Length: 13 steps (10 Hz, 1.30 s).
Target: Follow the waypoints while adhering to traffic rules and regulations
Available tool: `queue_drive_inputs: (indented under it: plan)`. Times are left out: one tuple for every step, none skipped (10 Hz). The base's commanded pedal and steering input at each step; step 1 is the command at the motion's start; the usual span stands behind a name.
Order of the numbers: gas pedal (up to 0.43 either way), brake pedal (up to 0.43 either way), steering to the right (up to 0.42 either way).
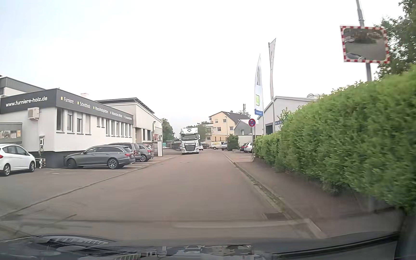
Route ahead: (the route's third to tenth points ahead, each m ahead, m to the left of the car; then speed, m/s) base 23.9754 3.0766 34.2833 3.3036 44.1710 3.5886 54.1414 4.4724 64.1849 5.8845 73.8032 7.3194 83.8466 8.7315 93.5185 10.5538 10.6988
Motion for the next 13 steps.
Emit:
queue_drive_inputs:
  plan:
    - [0.098, 0.000, -0.009]
    - [0.087, 0.000, -0.008]
    - [0.000, 0.000, -0.008]
    - [0.000, 0.000, -0.007]
    - [0.000, 0.000, -0.007]
    - [0.000, 0.000, -0.005]
    - [0.000, 0.000, -0.004]
    - [0.000, 0.000, -0.004]
    - [0.000, 0.006, -0.003]
    - [0.000, 0.049, -0.001]
    - [0.000, 0.104, -0.001]
    - [0.000, 0.128, -0.002]
    - [0.000, 0.159, -0.001]
